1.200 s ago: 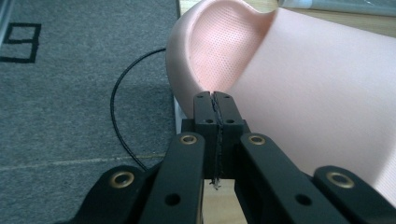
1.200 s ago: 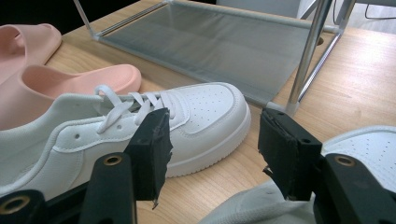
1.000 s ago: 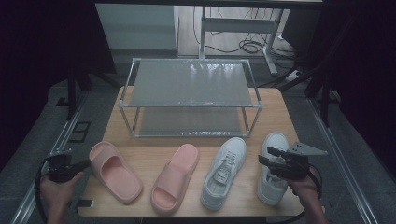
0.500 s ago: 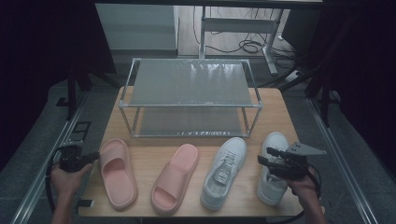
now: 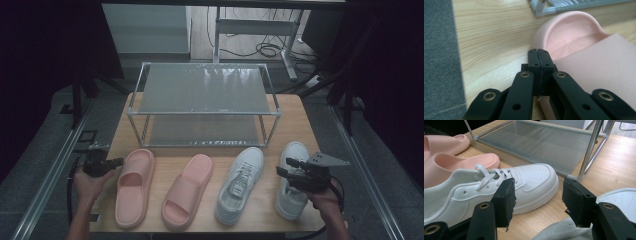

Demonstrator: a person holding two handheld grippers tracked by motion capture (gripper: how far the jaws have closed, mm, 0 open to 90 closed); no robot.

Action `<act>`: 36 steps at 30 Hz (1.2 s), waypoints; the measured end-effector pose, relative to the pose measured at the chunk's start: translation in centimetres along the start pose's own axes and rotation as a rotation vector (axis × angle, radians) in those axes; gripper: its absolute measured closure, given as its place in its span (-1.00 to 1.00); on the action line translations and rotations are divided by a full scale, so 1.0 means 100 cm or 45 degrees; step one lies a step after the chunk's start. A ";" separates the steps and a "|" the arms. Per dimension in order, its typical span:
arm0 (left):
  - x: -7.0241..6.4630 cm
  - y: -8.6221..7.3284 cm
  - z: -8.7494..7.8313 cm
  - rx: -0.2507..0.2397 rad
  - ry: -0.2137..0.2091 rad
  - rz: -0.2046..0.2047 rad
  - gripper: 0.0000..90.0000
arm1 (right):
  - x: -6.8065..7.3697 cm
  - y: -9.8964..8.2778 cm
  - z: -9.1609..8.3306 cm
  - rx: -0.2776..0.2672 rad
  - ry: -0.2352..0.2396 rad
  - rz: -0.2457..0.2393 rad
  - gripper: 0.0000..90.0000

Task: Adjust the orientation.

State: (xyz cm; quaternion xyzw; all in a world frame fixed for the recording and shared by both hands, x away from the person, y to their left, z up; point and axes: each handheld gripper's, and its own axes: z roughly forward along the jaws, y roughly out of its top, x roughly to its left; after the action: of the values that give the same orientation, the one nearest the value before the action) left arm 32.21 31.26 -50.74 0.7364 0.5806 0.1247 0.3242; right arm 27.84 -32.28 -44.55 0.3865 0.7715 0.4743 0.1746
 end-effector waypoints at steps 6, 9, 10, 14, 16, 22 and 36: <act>-0.013 0.007 0.008 0.011 -0.023 0.036 1.00 | 0.000 0.000 0.000 0.001 0.000 0.002 0.00; -0.017 0.010 0.012 0.014 -0.032 0.047 1.00 | 0.000 0.000 0.000 0.004 0.001 0.003 0.00; -0.019 0.011 0.013 0.014 -0.035 0.054 1.00 | 0.000 0.000 0.000 0.005 0.002 0.002 -0.01; -0.026 0.014 0.018 0.016 -0.060 0.063 1.00 | 0.000 0.000 0.000 0.007 0.003 0.001 0.00; -0.028 0.016 0.019 0.014 -0.055 0.072 1.00 | 0.000 0.000 0.000 0.007 0.002 0.001 0.00; -0.022 0.015 0.003 -0.058 -0.007 0.061 0.99 | -0.001 0.000 -0.002 -0.004 -0.003 0.002 0.00; -0.008 -0.026 -0.078 -0.197 0.096 0.018 0.98 | 0.001 0.000 0.000 0.003 -0.001 -0.004 0.00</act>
State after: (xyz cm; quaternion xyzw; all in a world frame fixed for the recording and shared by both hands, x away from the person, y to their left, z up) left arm 25.62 33.41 -46.28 0.7081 0.5758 0.1991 0.3571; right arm 27.77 -32.22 -44.50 0.3858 0.7726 0.4728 0.1753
